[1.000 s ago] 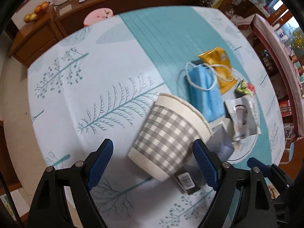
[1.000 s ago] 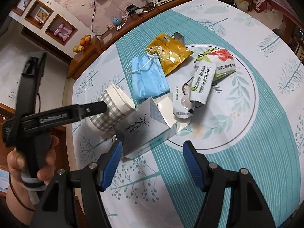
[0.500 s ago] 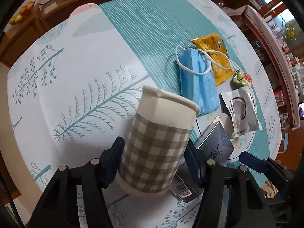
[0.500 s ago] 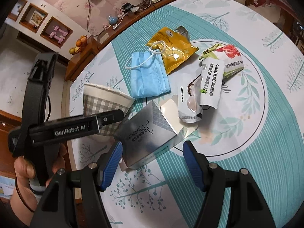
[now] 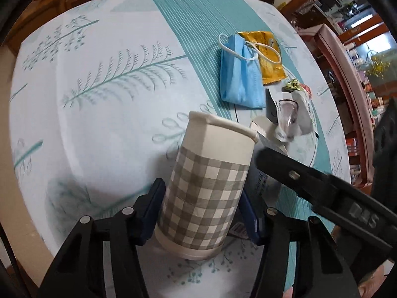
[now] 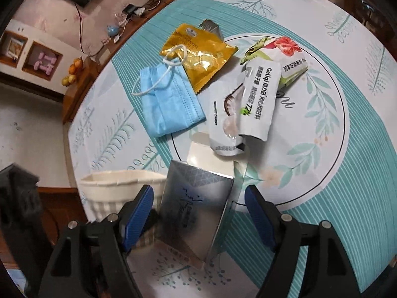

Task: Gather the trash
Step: 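Grasp the checkered paper cup with the left gripper while the right gripper grasps the silver box, then lift the paper cup and silver box off the table toward the bin, then lower both tools over the black bin and open both grippers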

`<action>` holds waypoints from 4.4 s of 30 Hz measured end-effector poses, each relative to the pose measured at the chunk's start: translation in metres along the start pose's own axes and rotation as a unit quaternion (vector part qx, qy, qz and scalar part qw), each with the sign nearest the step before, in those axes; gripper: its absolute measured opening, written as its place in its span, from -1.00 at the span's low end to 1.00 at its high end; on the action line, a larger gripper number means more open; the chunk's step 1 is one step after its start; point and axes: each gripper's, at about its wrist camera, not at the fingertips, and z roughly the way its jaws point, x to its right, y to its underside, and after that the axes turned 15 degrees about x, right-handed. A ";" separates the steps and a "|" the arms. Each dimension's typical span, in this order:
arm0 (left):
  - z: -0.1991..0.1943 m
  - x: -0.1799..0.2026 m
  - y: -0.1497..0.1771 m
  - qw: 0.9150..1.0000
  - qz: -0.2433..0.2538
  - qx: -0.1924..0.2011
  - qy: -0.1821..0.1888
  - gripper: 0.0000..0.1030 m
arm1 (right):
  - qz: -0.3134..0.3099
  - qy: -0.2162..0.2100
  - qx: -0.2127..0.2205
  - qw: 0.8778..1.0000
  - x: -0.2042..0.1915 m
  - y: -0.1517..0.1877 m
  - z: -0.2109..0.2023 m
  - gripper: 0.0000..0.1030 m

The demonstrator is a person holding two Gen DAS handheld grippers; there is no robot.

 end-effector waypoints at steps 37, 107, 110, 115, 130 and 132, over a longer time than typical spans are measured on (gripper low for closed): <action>-0.125 0.058 0.116 0.984 -0.071 0.108 -0.124 0.07 | -0.180 -0.018 -0.005 0.983 0.053 0.063 -0.069 0.31; 0.150 0.228 0.472 0.974 -0.159 0.037 -0.158 0.18 | -0.144 -0.069 -0.076 0.984 0.460 0.266 -0.018 0.33; 0.165 0.222 0.475 0.974 -0.160 0.027 -0.156 0.21 | -0.137 -0.066 -0.077 0.985 0.463 0.267 -0.004 0.33; 0.172 0.211 0.479 0.972 -0.165 0.019 -0.163 0.77 | -0.142 -0.063 -0.077 0.985 0.457 0.268 0.004 0.34; 0.136 0.161 0.493 0.955 -0.205 0.047 -0.208 0.82 | -0.170 -0.080 -0.096 0.978 0.421 0.280 0.012 0.41; 0.127 0.158 0.495 0.953 -0.211 0.051 -0.211 0.82 | -0.169 -0.082 -0.115 0.975 0.415 0.283 0.016 0.41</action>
